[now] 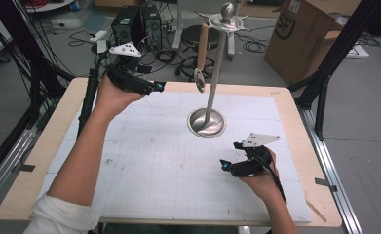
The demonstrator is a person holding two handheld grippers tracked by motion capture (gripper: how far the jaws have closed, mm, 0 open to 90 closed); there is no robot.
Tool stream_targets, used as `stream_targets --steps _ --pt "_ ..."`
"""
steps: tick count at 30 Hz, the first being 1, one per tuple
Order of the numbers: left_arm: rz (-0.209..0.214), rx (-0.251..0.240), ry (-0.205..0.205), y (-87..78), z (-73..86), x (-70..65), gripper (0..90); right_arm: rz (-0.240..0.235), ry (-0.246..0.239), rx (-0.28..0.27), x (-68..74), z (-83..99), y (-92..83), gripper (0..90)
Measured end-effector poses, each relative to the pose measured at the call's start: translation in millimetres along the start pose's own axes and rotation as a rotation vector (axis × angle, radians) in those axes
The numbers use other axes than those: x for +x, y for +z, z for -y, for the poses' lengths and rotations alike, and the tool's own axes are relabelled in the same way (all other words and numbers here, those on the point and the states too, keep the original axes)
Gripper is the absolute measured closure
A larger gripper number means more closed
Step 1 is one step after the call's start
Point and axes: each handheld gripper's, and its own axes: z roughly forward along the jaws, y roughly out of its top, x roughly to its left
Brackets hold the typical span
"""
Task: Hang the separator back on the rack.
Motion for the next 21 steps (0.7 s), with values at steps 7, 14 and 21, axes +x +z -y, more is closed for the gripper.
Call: stream_targets --steps 7,14,21 --pt "0.043 -0.007 0.038 -12.0 9.1 -5.3 15.9 -0.001 0.001 0.003 0.3 -0.1 0.9 14.5" --pt "0.093 -0.032 0.040 -20.6 28.7 -10.6 11.9 0.002 -0.002 0.007 1.4 -0.1 1.2 14.6" --pt "0.114 -0.002 0.054 -27.7 49.4 -13.4 8.0 -0.005 -0.002 0.012 2.5 -0.8 3.2 14.5"
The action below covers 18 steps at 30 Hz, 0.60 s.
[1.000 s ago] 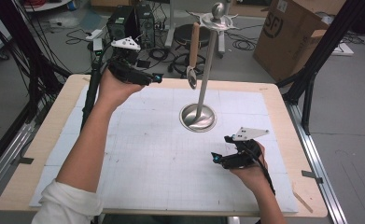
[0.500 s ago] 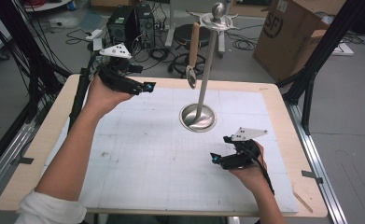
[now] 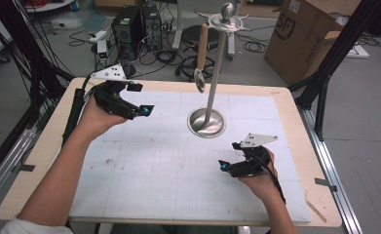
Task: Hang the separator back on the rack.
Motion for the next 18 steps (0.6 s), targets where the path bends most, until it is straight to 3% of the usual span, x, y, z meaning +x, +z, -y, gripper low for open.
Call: stream_targets --steps 7,12,18 --pt "0.014 -0.008 0.007 -8.2 11.6 -8.4 6.2 0.007 0.007 -0.002 -1.1 0.6 -1.4 14.6" --pt "0.005 0.026 0.009 -9.1 22.2 -14.8 6.1 0.006 0.002 -0.003 -0.8 -0.4 0.0 14.5" --pt "0.010 0.022 0.005 -10.1 36.9 -22.5 6.1 0.004 0.011 -0.007 -1.0 -0.2 -1.4 14.6"
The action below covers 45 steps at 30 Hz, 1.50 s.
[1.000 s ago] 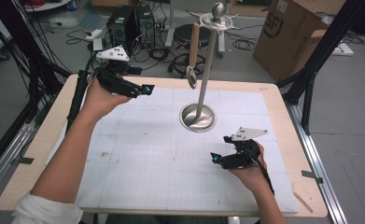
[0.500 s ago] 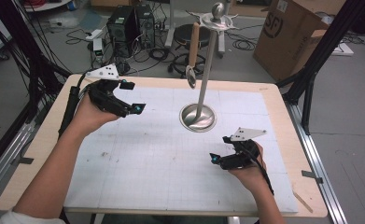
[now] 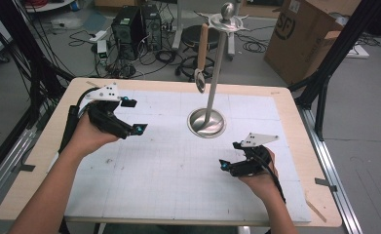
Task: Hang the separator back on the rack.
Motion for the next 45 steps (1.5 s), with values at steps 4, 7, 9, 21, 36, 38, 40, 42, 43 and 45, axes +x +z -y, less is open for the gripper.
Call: stream_targets --steps 4,7,9,21,36,38,40,42,43,45 --pt "-0.025 0.018 -0.012 2.3 12.8 -2.4 6.1 0.000 -0.007 0.001 -1.2 0.4 0.3 14.6" --pt "-0.025 0.012 -0.029 3.7 23.5 -3.1 6.1 -0.001 -0.011 -0.006 -1.6 0.1 0.0 14.5" --pt "-0.024 0.008 -0.038 4.2 30.5 -4.8 6.0 -0.002 -0.001 -0.005 -2.1 0.6 -0.8 14.5" --pt "-0.025 -0.021 -0.071 -0.5 66.9 -20.0 3.1 0.001 -0.009 0.006 -2.7 0.9 1.0 14.5" --pt "0.009 0.003 -0.115 8.2 100.3 -19.0 1.7 -0.001 -0.008 0.012 -2.4 1.2 2.9 14.5" --pt "0.023 -0.002 -0.134 8.6 101.0 -16.5 1.7 -0.006 -0.002 0.011 -3.3 1.4 2.5 14.5" --pt "0.021 -0.021 -0.131 8.6 100.3 -15.7 1.7 -0.005 -0.001 0.012 -4.5 1.9 2.4 14.5" --pt "0.022 -0.034 -0.134 8.5 100.0 -16.1 1.7 -0.002 -0.004 0.016 -5.1 2.3 2.4 14.5" --pt "0.020 -0.032 -0.129 8.5 99.8 -16.7 1.7 0.001 -0.007 0.015 -4.8 2.2 2.4 14.5" --pt "0.024 -0.027 -0.122 8.6 99.9 -17.1 1.7 -0.001 -0.009 0.016 -3.4 1.6 3.3 14.5"
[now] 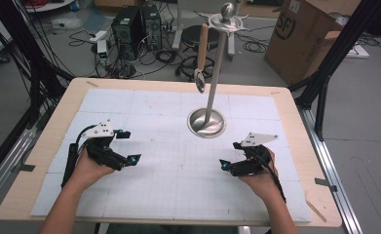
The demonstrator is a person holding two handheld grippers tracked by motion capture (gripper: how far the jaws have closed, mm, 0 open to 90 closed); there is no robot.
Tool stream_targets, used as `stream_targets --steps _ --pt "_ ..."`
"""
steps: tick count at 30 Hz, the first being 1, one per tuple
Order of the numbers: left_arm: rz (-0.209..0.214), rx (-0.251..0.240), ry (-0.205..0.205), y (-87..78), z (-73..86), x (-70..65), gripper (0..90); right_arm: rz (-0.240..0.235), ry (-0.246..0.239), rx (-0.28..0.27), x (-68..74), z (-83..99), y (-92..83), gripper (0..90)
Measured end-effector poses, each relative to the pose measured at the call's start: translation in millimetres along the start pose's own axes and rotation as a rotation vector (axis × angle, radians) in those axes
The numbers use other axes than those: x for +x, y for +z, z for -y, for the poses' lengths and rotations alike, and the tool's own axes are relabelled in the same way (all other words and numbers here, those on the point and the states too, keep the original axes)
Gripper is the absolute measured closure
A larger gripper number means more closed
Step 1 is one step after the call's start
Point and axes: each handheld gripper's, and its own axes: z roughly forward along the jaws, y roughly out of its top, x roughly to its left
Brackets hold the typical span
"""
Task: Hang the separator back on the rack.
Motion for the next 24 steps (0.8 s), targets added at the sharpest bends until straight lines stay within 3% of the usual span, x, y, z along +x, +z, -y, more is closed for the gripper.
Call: stream_targets --steps 24 --pt "-0.006 0.037 0.003 6.6 2.9 -1.1 1.7 0.008 -0.004 0.021 2.4 -0.2 3.3 14.5"
